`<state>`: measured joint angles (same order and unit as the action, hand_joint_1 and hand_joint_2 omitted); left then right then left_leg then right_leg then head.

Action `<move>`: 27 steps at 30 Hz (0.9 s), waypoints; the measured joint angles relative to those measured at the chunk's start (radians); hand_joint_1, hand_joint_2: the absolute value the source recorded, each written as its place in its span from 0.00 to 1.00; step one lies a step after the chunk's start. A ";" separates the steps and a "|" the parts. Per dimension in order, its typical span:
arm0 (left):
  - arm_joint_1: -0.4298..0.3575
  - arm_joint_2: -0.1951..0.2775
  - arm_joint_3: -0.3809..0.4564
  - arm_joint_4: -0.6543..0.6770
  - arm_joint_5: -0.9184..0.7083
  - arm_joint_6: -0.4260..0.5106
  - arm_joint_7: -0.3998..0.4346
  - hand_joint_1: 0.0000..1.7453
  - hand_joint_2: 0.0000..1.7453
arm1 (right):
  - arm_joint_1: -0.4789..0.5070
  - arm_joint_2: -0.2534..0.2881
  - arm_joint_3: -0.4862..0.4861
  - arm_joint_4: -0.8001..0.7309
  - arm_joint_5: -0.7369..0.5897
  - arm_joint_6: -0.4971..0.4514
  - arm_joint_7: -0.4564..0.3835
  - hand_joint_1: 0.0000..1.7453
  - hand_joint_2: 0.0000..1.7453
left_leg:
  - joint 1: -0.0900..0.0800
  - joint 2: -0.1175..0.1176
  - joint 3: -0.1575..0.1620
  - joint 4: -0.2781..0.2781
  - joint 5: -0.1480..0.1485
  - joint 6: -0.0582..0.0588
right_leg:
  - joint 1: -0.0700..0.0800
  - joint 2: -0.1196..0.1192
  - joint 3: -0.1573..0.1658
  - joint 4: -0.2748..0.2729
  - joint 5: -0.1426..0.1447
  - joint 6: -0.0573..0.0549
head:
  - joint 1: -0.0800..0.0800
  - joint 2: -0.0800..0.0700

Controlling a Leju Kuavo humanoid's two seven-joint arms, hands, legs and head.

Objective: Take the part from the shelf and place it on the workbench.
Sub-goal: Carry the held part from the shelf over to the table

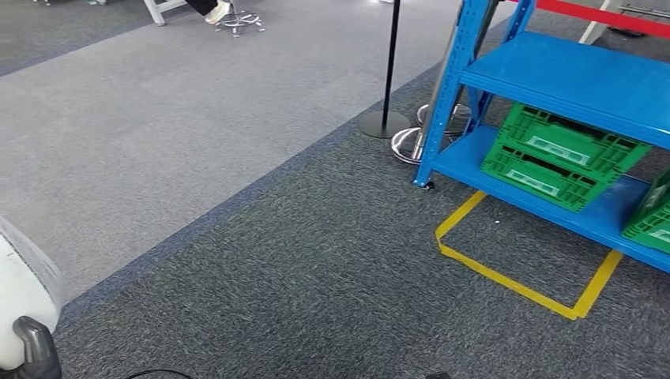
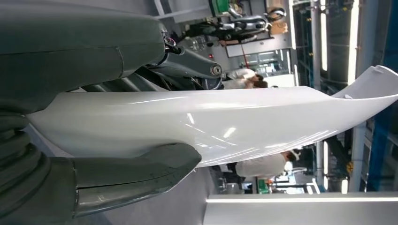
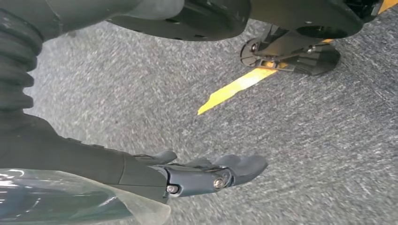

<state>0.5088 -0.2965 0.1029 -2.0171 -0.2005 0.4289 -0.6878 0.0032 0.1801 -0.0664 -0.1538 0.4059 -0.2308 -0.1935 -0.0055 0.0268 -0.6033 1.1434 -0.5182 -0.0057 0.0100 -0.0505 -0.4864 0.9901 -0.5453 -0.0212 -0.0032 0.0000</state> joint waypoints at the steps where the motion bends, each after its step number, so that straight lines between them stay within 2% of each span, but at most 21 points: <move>1: 0.002 0.000 0.000 -0.001 0.000 0.000 0.000 1.00 1.00 | 0.000 0.000 0.000 0.000 0.001 0.000 0.000 0.00 1.00 | -0.006 0.025 0.035 -0.066 0.019 0.009 | 0.002 -0.010 0.004 0.000 -0.003 0.002 | 0.000 0.000; 3: 0.005 -0.002 0.000 -0.006 0.000 -0.001 0.000 1.00 1.00 | 0.001 0.000 0.000 0.000 0.002 0.000 -0.003 0.00 1.00 | -0.017 0.057 0.063 -0.129 0.027 0.025 | 0.006 -0.028 0.010 0.000 -0.005 0.009 | 0.000 0.000; 5: 0.012 -0.004 0.001 -0.012 0.000 -0.003 0.000 1.00 1.00 | 0.000 -0.001 0.000 -0.001 0.005 0.000 -0.005 0.00 1.00 | -0.017 0.038 0.059 -0.137 0.032 0.036 | 0.010 -0.046 0.011 -0.003 -0.006 0.018 | 0.000 0.000; 6: 0.016 -0.006 0.001 -0.014 -0.001 -0.003 0.000 1.00 1.00 | 0.000 -0.001 0.001 -0.002 0.007 0.000 -0.005 0.00 1.00 | -0.013 0.028 0.060 -0.145 0.037 0.041 | 0.011 -0.038 0.009 0.001 -0.014 0.022 | 0.002 0.000; 7: 0.019 -0.008 0.001 -0.017 -0.001 -0.004 0.000 1.00 1.00 | -0.001 -0.002 0.002 -0.002 0.009 0.001 -0.005 0.00 1.00 | -0.009 0.019 0.061 -0.153 0.043 0.046 | 0.012 -0.019 0.000 0.021 -0.030 0.027 | 0.004 0.000; 9: 0.019 -0.012 0.001 -0.020 -0.003 -0.005 0.000 1.00 1.00 | -0.001 -0.003 0.003 -0.003 0.012 0.002 -0.005 0.00 1.00 | -0.004 -0.001 0.060 -0.162 0.051 0.054 | 0.010 0.037 -0.048 0.127 -0.088 0.034 | 0.009 0.000; 11: 0.021 -0.015 0.002 -0.020 -0.004 -0.005 0.000 1.00 1.00 | -0.005 -0.003 0.004 -0.004 0.011 0.003 -0.004 0.00 1.00 | -0.004 -0.026 0.057 -0.161 0.053 0.056 | 0.009 0.061 -0.108 0.256 -0.135 0.040 | 0.010 0.000; 12: 0.023 -0.016 0.002 -0.020 -0.004 -0.004 0.000 1.00 1.00 | -0.007 -0.003 0.004 -0.004 0.011 0.003 -0.002 0.00 1.00 | -0.003 -0.039 0.057 -0.160 0.053 0.056 | 0.007 0.064 -0.121 0.284 -0.134 0.043 | 0.009 0.000; 13: 0.024 -0.017 0.002 -0.020 -0.004 -0.004 0.000 1.00 1.00 | -0.009 -0.003 0.004 -0.005 0.011 0.003 0.000 0.00 1.00 | -0.002 -0.054 0.057 -0.157 0.053 0.054 | 0.005 0.065 -0.116 0.273 -0.113 0.047 | 0.009 0.000; 14: 0.024 -0.017 0.002 -0.020 -0.004 -0.004 0.000 1.00 1.00 | -0.010 -0.003 0.004 -0.005 0.011 0.003 0.002 0.00 1.00 | 0.001 -0.070 0.058 -0.153 0.051 0.051 | 0.000 0.069 -0.096 0.226 -0.077 0.052 | 0.009 0.000; 15: 0.025 -0.018 0.002 -0.020 -0.004 -0.003 0.000 1.00 1.00 | -0.009 -0.003 0.004 -0.005 0.012 0.003 0.004 0.00 1.00 | 0.004 -0.085 0.055 -0.145 0.048 0.046 | -0.008 0.087 -0.069 0.164 -0.040 0.061 | 0.009 0.000; 16: 0.025 -0.019 0.002 -0.021 -0.004 -0.002 0.000 1.00 1.00 | -0.008 -0.001 0.005 -0.005 0.013 0.005 0.004 0.00 1.00 | 0.004 -0.100 0.049 -0.131 0.044 0.039 | -0.015 0.113 -0.044 0.104 -0.017 0.068 | 0.011 0.000; 18: 0.026 -0.020 0.002 -0.025 -0.005 0.000 0.000 1.00 1.00 | -0.005 0.002 0.008 -0.005 0.014 0.009 0.004 0.00 1.00 | 0.004 -0.128 0.029 -0.106 0.039 0.027 | -0.023 0.153 -0.021 0.045 -0.012 0.065 | 0.013 0.000; 19: 0.027 -0.021 0.002 -0.027 -0.006 0.002 0.000 1.00 1.00 | -0.005 0.003 0.008 -0.005 0.014 0.010 0.003 0.00 1.00 | 0.003 -0.141 0.020 -0.099 0.039 0.023 | -0.021 0.154 -0.019 0.040 -0.019 0.056 | 0.013 0.000; 20: 0.028 -0.021 0.002 -0.028 -0.008 0.004 0.000 1.00 1.00 | -0.006 0.003 0.008 -0.005 0.014 0.010 0.002 0.00 1.00 | 0.005 -0.152 0.014 -0.097 0.041 0.020 | -0.021 0.142 -0.017 0.043 -0.022 0.045 | 0.012 0.000; 21: 0.029 -0.021 0.002 -0.029 -0.008 0.007 0.000 1.00 1.00 | -0.007 0.003 0.009 -0.006 0.015 0.010 0.002 0.00 1.00 | 0.005 -0.146 0.010 -0.091 0.038 0.017 | -0.020 0.129 -0.014 0.042 -0.021 0.040 | 0.012 0.000; 23: 0.030 -0.020 0.002 -0.031 -0.009 0.010 0.000 1.00 1.00 | -0.006 0.003 0.009 -0.006 0.016 0.010 0.002 0.00 1.00 | 0.005 -0.099 -0.013 -0.041 0.008 0.008 | -0.020 0.103 -0.008 0.040 -0.019 0.032 | 0.007 0.000; 24: 0.029 -0.020 0.002 -0.031 -0.009 0.010 0.000 1.00 1.00 | -0.005 0.003 0.009 -0.006 0.016 0.010 0.003 0.00 1.00 | 0.005 -0.065 -0.038 0.014 -0.020 0.004 | -0.018 0.089 -0.007 0.040 -0.020 0.030 | 0.003 0.000; 25: 0.028 -0.020 0.002 -0.032 -0.009 0.010 0.000 1.00 1.00 | -0.003 0.002 0.009 -0.006 0.016 0.010 0.003 0.00 1.00 | 0.006 -0.045 -0.068 0.080 -0.050 0.000 | -0.015 0.074 -0.006 0.040 -0.021 0.027 | 0.001 0.000; 26: 0.028 -0.019 0.002 -0.032 -0.008 0.010 0.000 1.00 1.00 | -0.002 0.001 0.009 -0.006 0.016 0.010 0.005 0.00 1.00 | 0.007 -0.037 -0.097 0.139 -0.072 0.000 | -0.012 0.059 -0.005 0.040 -0.023 0.025 | 0.001 0.000; 27: 0.028 -0.019 0.002 -0.032 -0.008 0.011 0.000 1.00 1.00 | -0.001 0.000 0.009 -0.006 0.016 0.009 0.006 0.00 1.00 | 0.008 -0.033 -0.115 0.178 -0.079 0.001 | -0.008 0.045 -0.004 0.040 -0.026 0.022 | 0.001 0.000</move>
<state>0.5371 -0.3159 0.1049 -2.0489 -0.2088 0.4396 -0.6879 0.0019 0.1799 -0.0573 -0.1598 0.4223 -0.2214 -0.1873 0.0021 -0.0065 -0.7182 1.3211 -0.5973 -0.0045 0.0016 -0.0055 -0.4903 1.0304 -0.5710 0.0010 -0.0027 0.0000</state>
